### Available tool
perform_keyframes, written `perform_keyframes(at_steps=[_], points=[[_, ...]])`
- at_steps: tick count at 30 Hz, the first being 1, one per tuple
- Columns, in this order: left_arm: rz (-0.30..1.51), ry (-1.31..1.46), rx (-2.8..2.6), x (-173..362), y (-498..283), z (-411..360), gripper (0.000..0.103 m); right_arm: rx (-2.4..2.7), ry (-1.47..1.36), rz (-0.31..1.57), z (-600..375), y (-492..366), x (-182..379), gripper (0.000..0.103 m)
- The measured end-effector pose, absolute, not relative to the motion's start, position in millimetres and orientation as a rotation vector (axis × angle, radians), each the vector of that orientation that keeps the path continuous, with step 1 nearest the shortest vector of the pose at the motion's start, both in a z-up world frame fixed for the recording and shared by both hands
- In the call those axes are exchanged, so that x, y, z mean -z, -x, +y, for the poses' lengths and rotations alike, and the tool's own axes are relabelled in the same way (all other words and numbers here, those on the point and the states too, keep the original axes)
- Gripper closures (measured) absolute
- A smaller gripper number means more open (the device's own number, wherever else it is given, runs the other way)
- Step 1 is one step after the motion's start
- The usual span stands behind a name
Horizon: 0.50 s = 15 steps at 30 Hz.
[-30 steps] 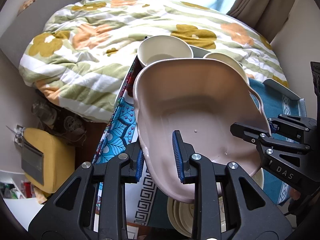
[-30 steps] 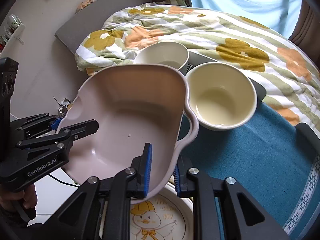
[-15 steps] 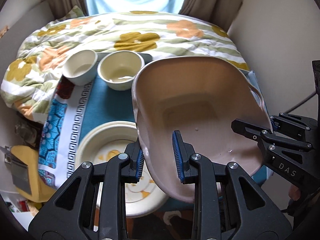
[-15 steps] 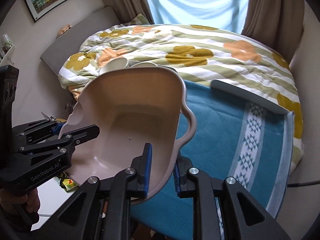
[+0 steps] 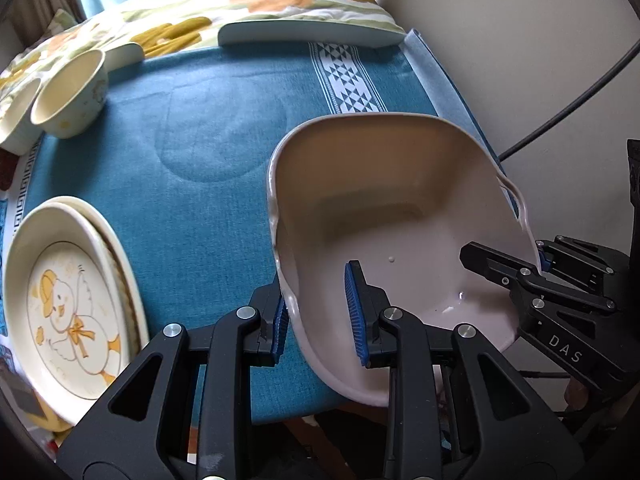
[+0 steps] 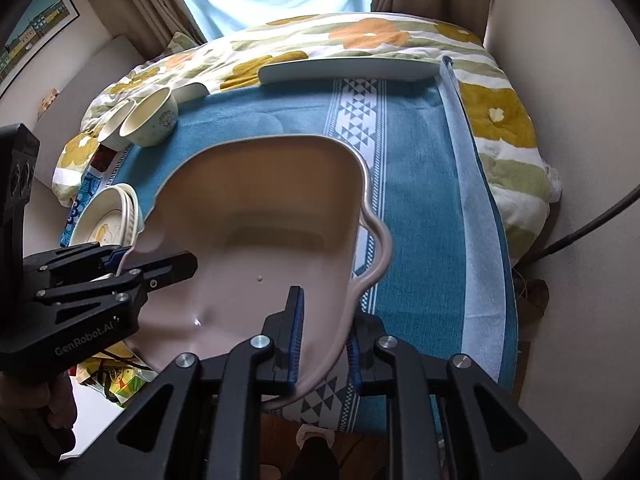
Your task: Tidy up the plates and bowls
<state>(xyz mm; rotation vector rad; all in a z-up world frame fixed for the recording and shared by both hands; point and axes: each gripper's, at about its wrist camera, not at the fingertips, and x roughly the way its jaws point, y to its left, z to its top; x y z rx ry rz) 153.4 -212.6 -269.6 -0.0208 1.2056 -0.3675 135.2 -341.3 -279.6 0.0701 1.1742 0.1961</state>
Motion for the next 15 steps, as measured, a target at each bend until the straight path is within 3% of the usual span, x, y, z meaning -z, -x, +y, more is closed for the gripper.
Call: perform_keyframes(at_steps=[15], points=[[1.191,-0.034,0.358,295,-155,-232,0.08,-0.185,-0.189,1.15,-373,-130,311,0.085]])
